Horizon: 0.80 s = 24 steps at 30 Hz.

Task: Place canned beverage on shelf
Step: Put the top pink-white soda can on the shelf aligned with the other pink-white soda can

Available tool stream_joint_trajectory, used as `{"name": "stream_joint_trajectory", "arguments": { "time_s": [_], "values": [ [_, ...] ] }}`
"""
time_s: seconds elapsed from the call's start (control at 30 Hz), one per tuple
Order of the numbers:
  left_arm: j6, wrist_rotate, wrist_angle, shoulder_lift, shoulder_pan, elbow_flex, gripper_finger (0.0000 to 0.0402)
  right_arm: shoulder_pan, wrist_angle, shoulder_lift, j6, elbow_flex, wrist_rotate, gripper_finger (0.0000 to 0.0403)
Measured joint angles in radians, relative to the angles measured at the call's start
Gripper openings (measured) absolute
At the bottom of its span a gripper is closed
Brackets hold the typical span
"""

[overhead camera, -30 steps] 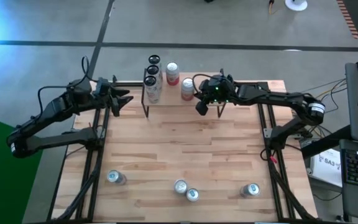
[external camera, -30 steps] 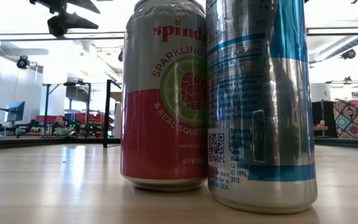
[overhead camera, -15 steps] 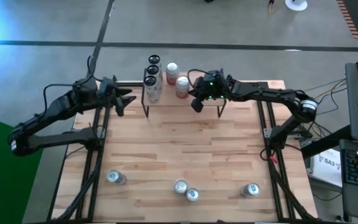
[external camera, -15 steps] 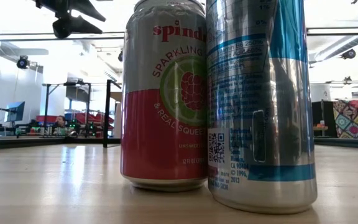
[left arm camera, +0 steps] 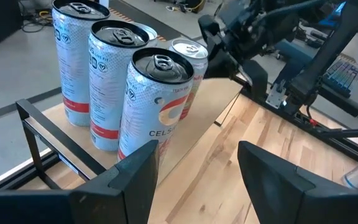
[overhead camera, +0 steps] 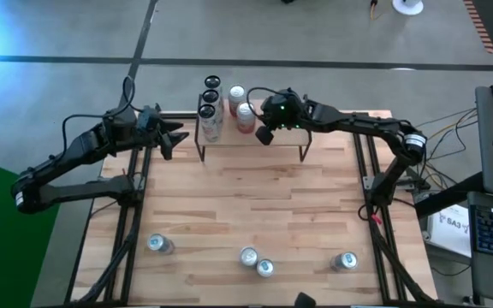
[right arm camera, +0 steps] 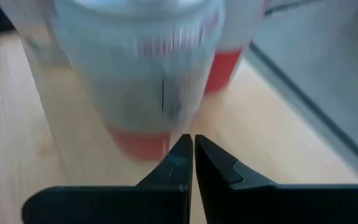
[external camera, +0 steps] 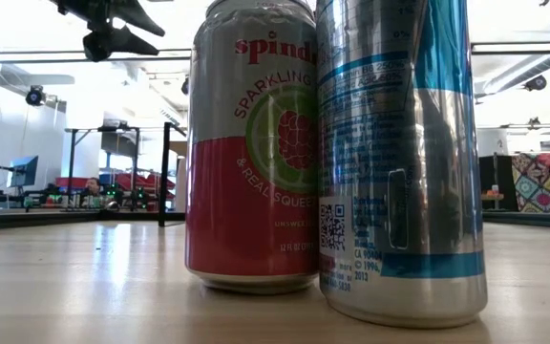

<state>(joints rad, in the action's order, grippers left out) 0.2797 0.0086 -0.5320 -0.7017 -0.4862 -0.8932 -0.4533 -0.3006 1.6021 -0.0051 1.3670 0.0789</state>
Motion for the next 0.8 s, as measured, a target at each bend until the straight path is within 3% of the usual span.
{"name": "stream_joint_trajectory", "arguments": {
  "time_s": [0.23, 0.47, 0.8],
  "values": [
    [-0.026, -0.01, 0.014, -0.021, 0.0, 0.0, 0.0205, -0.011, 0.115, 0.017, -0.013, -0.001, -0.01, 0.0009],
    [-0.039, -0.01, 0.024, -0.046, 0.0, 0.0, 0.0205, -0.014, 0.237, 0.056, -0.02, 0.0, -0.106, 0.0009],
    [-0.037, -0.01, 0.019, -0.046, 0.0, 0.0, 0.0205, -0.012, 0.158, 0.049, 0.064, 0.003, -0.052, 0.0009]
  ]
}}
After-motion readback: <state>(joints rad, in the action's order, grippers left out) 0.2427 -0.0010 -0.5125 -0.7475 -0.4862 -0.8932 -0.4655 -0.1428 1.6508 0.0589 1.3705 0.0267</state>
